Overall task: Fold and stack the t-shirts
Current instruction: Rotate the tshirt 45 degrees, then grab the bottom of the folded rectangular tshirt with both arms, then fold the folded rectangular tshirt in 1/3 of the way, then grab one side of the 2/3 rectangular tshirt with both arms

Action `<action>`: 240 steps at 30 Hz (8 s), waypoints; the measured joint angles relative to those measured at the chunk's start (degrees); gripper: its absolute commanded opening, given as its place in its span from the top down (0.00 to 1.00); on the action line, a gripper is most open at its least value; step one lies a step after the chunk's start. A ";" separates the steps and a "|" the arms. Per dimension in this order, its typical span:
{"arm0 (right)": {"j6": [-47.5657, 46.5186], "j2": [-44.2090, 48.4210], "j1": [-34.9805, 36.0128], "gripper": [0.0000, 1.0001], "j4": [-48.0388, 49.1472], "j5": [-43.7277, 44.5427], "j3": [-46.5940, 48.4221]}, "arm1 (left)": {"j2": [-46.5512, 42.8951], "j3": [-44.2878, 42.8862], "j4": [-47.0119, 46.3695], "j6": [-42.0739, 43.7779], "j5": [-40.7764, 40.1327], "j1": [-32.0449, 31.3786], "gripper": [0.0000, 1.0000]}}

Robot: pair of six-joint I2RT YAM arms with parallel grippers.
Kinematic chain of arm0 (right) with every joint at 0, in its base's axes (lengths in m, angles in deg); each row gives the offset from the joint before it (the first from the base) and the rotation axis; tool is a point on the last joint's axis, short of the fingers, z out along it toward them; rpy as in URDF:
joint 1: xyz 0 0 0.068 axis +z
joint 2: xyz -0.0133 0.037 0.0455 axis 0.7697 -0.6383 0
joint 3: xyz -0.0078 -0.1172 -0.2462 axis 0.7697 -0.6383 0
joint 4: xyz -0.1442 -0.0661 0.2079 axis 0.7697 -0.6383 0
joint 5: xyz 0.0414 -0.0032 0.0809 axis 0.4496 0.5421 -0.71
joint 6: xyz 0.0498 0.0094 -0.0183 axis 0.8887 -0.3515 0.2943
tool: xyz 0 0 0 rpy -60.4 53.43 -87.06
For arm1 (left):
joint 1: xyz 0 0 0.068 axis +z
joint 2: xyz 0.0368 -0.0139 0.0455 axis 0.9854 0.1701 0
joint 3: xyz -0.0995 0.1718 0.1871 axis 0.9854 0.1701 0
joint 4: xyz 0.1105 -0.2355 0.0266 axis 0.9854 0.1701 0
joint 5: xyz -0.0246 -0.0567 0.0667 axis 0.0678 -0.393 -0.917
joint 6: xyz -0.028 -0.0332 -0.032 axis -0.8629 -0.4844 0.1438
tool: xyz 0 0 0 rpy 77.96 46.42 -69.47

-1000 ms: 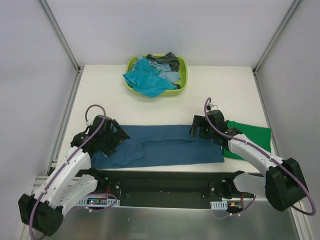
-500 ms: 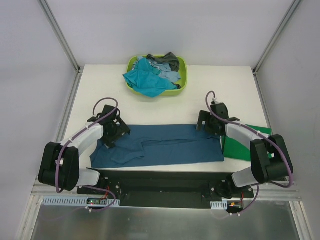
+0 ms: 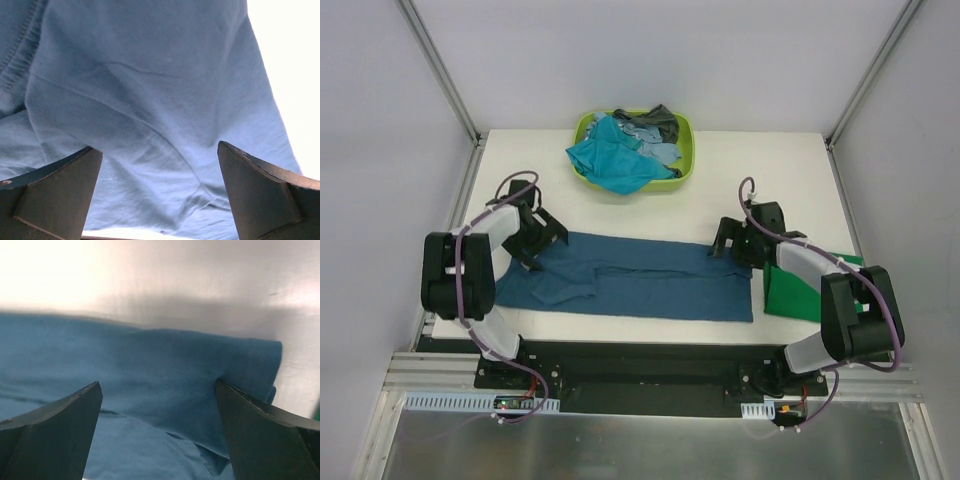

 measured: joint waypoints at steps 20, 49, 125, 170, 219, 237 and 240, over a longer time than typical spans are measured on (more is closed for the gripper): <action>4.20 6.93 31.71 0.04 -2.19 -8.76 0.92 | 43.60 -67.04 4.46 12.83 11.93 8.46 0.01; 6.34 26.14 17.66 0.01 -7.72 -6.64 -10.82 | -9.70 -1.38 1.33 22.03 -13.68 -65.88 0.20; 7.89 6.47 24.41 0.99 -7.26 -5.25 14.10 | -26.45 4.15 0.22 17.77 -1.97 -50.58 1.00; 4.48 -22.56 27.80 0.04 8.61 0.46 32.48 | -18.69 -0.42 7.85 12.35 -19.52 -31.28 0.01; 17.40 -11.85 20.74 0.14 12.37 -8.37 7.54 | -18.60 9.49 -7.28 18.12 -11.67 -52.65 0.26; 23.91 -16.90 19.93 0.74 15.61 -11.74 7.56 | -3.85 4.79 -5.35 22.36 -9.73 -56.57 1.00; 23.39 -17.11 19.56 0.99 15.21 -11.54 7.54 | -2.73 3.63 -4.96 22.51 -10.03 -56.61 1.00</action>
